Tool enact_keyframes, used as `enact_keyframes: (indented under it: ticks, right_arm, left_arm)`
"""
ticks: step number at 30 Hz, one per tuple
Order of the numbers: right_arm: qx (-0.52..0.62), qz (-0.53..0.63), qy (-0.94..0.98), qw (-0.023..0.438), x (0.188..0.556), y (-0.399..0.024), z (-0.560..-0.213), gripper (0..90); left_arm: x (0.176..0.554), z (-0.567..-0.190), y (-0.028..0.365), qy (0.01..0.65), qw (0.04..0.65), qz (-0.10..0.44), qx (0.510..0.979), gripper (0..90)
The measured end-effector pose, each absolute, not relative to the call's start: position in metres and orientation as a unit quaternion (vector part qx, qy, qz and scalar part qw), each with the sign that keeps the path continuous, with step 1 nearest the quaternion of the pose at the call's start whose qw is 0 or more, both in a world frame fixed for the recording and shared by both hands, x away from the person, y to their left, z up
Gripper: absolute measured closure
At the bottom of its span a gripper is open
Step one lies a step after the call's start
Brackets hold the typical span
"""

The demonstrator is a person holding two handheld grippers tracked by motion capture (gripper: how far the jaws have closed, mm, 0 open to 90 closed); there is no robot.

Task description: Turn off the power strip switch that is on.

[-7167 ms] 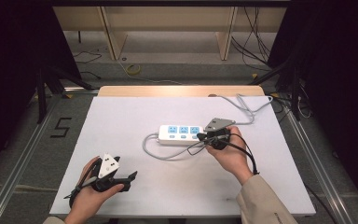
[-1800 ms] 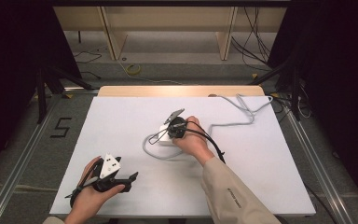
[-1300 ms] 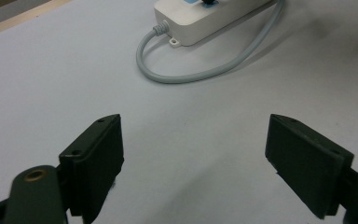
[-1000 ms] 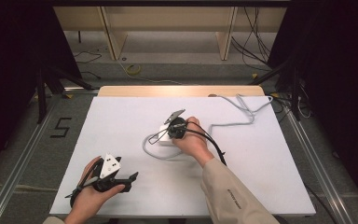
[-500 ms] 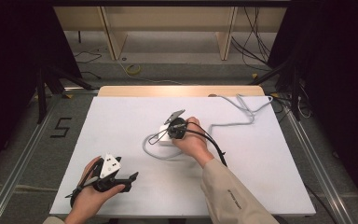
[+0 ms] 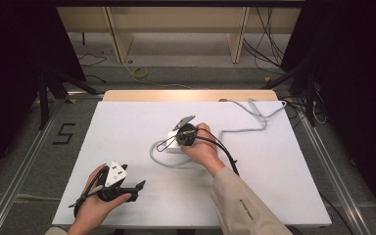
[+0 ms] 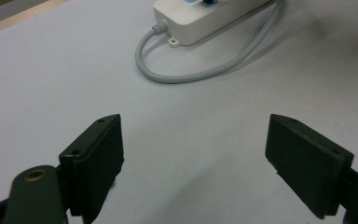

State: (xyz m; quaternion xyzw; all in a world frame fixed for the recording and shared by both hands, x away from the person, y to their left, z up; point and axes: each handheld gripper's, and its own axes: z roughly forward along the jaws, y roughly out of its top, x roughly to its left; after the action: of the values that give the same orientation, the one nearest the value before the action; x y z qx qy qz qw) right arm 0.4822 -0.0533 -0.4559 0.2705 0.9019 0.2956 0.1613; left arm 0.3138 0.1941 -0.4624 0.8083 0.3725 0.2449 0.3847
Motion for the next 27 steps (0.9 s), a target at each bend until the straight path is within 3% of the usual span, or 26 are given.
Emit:
enact_keyframes:
  ticks: [27]
  right_arm:
    - [0.268,0.312,0.896,0.168,0.476,-0.062,-0.445,90.0]
  left_arm:
    - [0.314,-0.463,0.194,0.372,0.383,0.245,0.809,19.2]
